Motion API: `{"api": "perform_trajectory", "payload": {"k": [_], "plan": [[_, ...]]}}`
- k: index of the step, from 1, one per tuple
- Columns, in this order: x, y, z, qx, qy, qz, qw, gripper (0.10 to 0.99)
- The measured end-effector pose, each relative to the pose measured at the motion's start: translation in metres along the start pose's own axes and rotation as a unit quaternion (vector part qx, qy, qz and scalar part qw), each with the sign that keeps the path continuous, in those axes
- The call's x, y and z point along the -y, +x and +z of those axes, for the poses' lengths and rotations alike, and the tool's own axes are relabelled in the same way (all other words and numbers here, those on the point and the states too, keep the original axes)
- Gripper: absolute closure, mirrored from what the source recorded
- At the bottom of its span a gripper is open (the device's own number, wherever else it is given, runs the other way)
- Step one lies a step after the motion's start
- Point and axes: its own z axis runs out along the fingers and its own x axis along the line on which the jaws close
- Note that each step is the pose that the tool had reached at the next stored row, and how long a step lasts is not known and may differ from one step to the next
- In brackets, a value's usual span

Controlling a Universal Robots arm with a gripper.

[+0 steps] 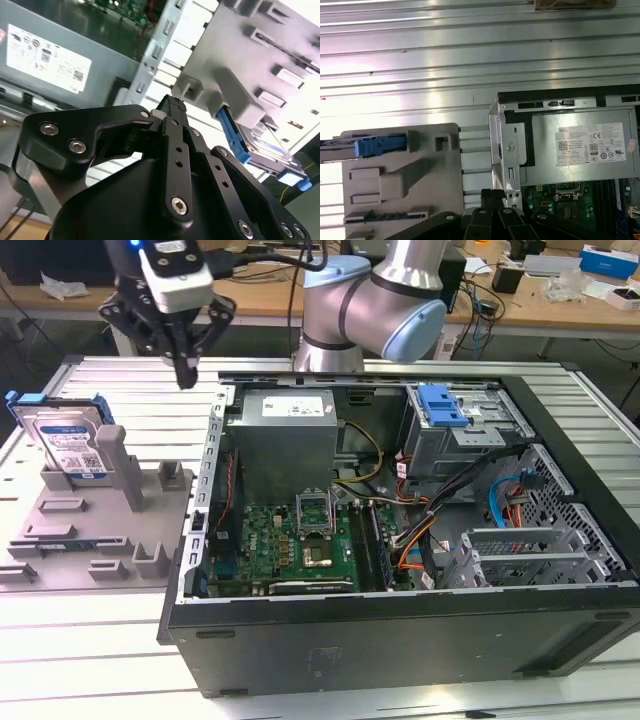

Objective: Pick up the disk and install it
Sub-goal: 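Reach for the disk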

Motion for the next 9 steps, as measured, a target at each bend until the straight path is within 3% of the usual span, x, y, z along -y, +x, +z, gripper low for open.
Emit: {"api": "perform_trajectory", "payload": {"k": [3, 9], "plan": [[-0.0049, 0.0232, 0.001, -0.0027, 0.0002, 0.0, 1.0, 0.98], [-0.0129, 0.0599, 0.0029, -0.0065, 0.0005, 0.0, 1.0, 0.98]]}}
